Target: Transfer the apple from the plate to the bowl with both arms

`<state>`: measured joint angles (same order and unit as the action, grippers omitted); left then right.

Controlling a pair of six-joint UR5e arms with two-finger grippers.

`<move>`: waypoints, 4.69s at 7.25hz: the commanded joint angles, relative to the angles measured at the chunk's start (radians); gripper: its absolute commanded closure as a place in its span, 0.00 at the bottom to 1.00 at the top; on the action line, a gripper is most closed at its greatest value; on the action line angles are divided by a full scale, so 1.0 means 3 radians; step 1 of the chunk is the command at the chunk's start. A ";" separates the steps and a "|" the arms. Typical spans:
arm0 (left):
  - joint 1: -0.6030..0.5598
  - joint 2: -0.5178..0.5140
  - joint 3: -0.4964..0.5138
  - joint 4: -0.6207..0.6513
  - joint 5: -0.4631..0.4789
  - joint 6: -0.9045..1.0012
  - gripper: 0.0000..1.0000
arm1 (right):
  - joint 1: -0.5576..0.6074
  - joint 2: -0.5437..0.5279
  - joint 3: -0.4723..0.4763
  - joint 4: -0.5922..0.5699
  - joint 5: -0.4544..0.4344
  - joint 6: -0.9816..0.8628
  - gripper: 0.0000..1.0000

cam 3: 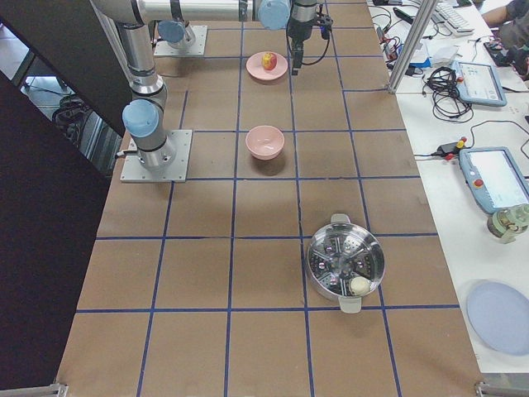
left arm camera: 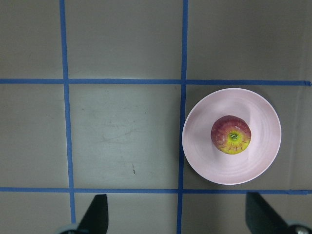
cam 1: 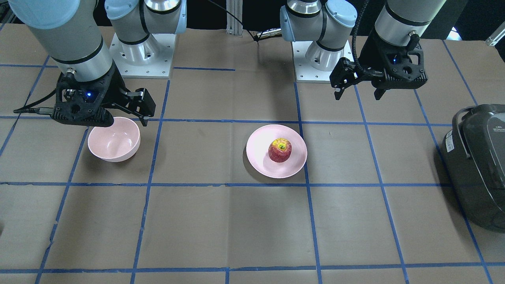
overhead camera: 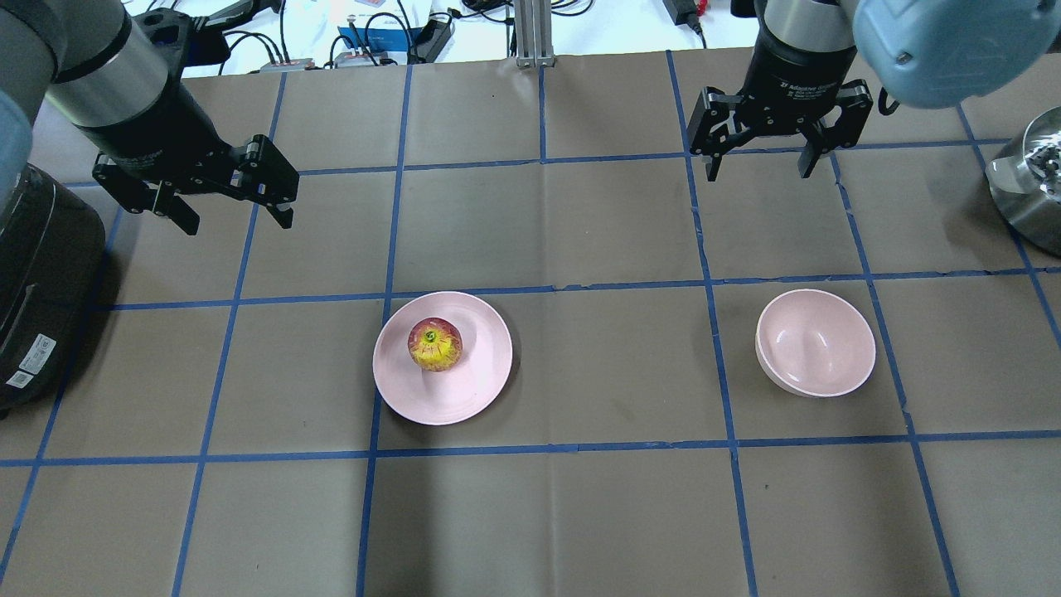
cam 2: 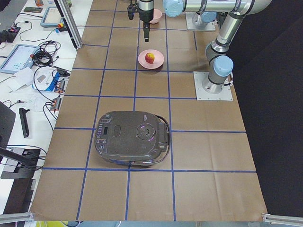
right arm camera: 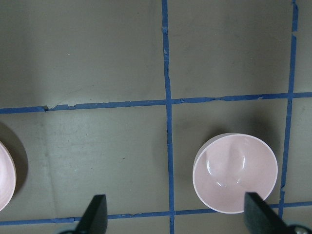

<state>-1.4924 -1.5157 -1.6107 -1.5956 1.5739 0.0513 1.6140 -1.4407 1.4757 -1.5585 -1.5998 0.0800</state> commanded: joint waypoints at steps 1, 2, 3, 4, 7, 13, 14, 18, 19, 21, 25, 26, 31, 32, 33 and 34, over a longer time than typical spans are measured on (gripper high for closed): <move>0.0000 0.0000 0.0000 0.0001 0.0000 -0.0002 0.00 | 0.0004 0.0001 0.0000 0.0005 0.0000 -0.0001 0.00; 0.0000 0.0000 0.0000 0.0001 -0.0010 -0.0002 0.00 | -0.0001 0.0001 0.0000 0.0000 0.0005 -0.0001 0.00; -0.0011 -0.0035 0.0000 0.0001 -0.0061 0.0008 0.00 | -0.0011 0.0001 0.0025 0.0000 0.0005 -0.0016 0.00; -0.0046 -0.0061 -0.0010 -0.0004 -0.0218 0.0008 0.00 | -0.0021 0.0001 0.0081 -0.0040 0.0000 -0.0036 0.00; -0.0581 -0.0147 -0.0616 0.0194 -0.0200 -0.0064 0.00 | -0.0581 0.0077 0.0391 -0.0061 0.0005 -0.0644 0.00; -0.0860 -0.1082 -0.1140 0.2013 0.0169 -0.0161 0.00 | -0.1350 0.0123 0.1529 -0.1191 -0.0031 -0.1905 0.00; -0.0859 -0.1160 -0.1145 0.2015 0.0164 -0.0156 0.00 | -0.1492 0.0194 0.1575 -0.1186 -0.0006 -0.1943 0.00; -0.0875 -0.1360 -0.1140 0.2010 0.0041 -0.0125 0.00 | -0.1555 0.0272 0.1891 -0.1232 0.0010 -0.1903 0.38; -0.0895 -0.1350 -0.1140 0.1995 0.0041 -0.0150 0.00 | -0.1555 0.0272 0.1978 -0.1263 0.0010 -0.1898 0.70; -0.0931 -0.1309 -0.1140 0.1969 0.0051 -0.0182 0.26 | -0.1555 0.0252 0.1923 -0.1227 0.0045 -0.1674 1.00; -0.0931 -0.1166 -0.1090 0.1782 0.0097 -0.0140 0.80 | -0.1088 0.0241 0.1592 -0.1150 0.0648 -0.0756 1.00; -0.0921 -0.1039 -0.0973 0.1557 0.0102 -0.0161 0.80 | -0.0766 0.0256 0.1519 -0.1161 0.0811 -0.0337 1.00; -0.1139 -0.0987 -0.0057 0.0798 -0.0030 -0.0519 0.80 | -0.0170 0.0640 0.1529 -0.1396 0.1068 0.0050 0.20; -0.1293 -0.0966 -0.0061 0.0814 -0.0056 -0.0721 0.80 | -0.0169 0.0640 0.1504 -0.1421 0.1063 0.0050 0.00; -0.1370 -0.0971 -0.0067 0.0799 -0.0056 -0.0946 0.81 | -0.0175 0.0610 0.1463 -0.1421 0.1023 0.0035 0.00; -0.1437 -0.1062 -0.0067 0.0844 -0.0082 -0.1262 0.81 | -0.0180 0.0579 0.1245 -0.1351 0.0774 0.0015 0.00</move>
<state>-1.8947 -1.8149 -1.6312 -1.3511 1.5571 -0.2291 1.5610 -1.2576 1.9027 -1.9784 -1.3080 0.0896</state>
